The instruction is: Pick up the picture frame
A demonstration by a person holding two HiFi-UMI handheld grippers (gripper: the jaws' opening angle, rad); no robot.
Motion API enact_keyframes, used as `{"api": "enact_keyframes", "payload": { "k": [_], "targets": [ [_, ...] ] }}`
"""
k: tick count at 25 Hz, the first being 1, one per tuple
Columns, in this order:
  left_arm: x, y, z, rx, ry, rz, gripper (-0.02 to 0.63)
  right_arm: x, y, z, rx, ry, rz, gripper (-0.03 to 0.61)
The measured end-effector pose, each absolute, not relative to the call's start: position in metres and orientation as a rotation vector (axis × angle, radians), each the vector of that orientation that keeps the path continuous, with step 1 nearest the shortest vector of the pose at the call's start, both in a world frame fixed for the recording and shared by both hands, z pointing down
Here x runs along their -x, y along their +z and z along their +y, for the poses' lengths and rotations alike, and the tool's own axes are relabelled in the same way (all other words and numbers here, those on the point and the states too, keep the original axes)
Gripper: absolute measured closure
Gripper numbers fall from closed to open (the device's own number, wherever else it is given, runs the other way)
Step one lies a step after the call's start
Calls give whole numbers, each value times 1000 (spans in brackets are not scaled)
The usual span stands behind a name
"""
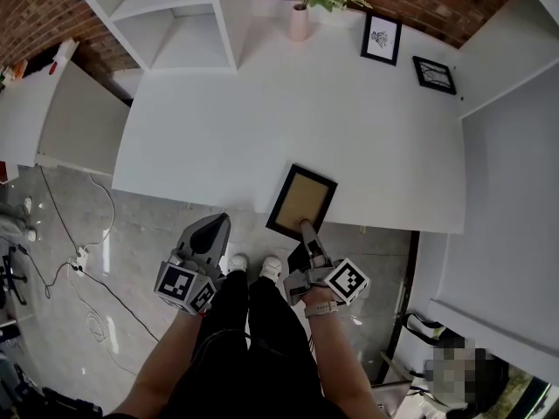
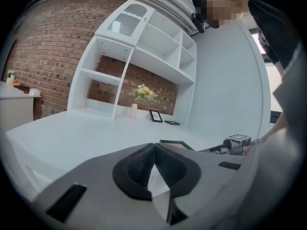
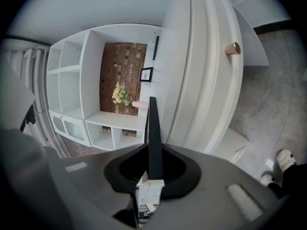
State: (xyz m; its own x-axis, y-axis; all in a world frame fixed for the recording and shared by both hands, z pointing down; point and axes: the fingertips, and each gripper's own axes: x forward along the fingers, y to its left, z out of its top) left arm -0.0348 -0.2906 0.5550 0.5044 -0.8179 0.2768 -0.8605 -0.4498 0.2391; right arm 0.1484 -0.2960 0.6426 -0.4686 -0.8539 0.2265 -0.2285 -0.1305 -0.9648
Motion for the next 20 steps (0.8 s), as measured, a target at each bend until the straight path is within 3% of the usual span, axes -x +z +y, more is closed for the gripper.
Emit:
{"api": "enact_keyframes", "payload": {
  "k": [20],
  "targets": [
    [41,537,-303,-2481,116,-1309,611,-151,578,-307,1255,-1375,1822,541]
  ]
}}
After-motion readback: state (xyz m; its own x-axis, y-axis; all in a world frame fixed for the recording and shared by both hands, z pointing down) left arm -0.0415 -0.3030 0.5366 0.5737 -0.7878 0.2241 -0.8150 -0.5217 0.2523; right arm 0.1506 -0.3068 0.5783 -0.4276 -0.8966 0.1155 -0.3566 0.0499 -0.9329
